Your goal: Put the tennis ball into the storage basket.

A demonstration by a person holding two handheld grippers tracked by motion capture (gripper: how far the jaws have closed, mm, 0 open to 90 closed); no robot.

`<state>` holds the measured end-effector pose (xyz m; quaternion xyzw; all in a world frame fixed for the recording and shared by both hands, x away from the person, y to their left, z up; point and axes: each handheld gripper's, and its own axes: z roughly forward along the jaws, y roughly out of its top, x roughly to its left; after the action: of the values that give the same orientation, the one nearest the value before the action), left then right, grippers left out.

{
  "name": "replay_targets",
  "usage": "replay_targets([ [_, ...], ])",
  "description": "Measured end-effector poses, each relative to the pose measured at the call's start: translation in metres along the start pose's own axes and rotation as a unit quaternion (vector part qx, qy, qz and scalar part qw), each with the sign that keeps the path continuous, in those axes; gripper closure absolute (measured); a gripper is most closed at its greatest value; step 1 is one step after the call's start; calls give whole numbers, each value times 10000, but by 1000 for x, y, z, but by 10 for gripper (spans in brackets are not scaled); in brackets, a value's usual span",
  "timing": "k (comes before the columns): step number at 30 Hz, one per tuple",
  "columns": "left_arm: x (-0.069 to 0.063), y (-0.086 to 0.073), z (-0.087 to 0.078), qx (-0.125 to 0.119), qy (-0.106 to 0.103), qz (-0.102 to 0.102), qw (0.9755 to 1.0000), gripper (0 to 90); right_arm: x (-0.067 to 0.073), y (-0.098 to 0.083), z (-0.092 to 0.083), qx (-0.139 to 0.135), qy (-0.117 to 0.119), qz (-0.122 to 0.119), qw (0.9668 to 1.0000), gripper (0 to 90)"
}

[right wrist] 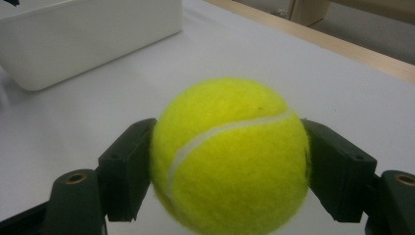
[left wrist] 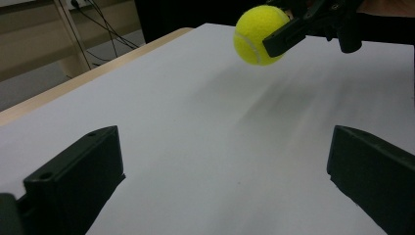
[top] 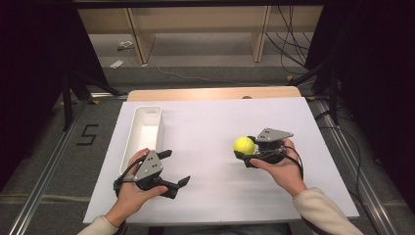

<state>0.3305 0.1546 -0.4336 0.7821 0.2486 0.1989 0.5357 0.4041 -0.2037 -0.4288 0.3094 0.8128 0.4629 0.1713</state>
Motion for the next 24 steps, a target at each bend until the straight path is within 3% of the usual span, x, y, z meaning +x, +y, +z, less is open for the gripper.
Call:
replay_targets([
  [24, 0, 0, -1, -10, 18, 3, 10000, 0, 4, 7, 7, -65, 46, -17, 10000, 262],
])
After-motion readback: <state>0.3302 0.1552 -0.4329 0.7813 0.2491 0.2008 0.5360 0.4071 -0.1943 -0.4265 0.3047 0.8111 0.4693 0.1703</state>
